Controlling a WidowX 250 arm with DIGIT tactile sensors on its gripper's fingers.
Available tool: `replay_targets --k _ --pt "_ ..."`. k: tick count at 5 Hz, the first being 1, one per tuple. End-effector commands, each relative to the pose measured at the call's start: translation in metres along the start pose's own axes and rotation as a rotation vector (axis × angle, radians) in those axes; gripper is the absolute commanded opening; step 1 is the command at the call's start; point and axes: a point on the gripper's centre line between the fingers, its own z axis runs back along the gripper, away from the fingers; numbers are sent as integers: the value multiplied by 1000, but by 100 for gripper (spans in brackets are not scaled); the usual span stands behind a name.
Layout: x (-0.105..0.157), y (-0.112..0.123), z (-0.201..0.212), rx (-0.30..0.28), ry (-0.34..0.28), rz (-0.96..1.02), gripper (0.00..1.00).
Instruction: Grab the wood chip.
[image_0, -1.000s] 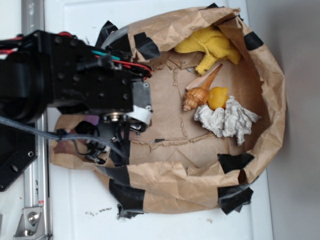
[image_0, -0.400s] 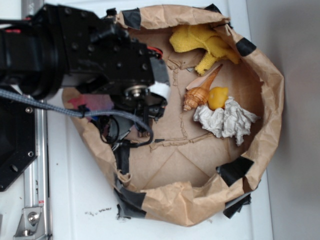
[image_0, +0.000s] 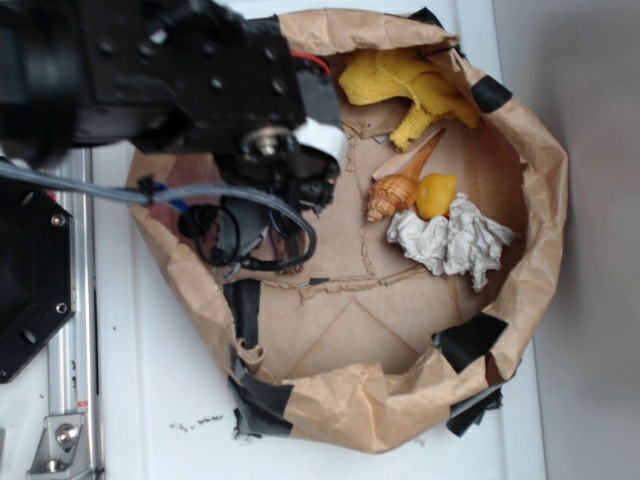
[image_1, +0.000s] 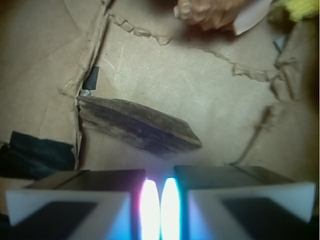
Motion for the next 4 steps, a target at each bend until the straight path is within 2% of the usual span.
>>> replay_targets --k 1,2,3,4 --pt "14 2 18 106 -73 -130 100" --pt "25 0 6 122 -53 -324 100" --pt "34 -2 -8 76 -34 -506 100" --pt "33 -10 -23 68 29 -590 100"
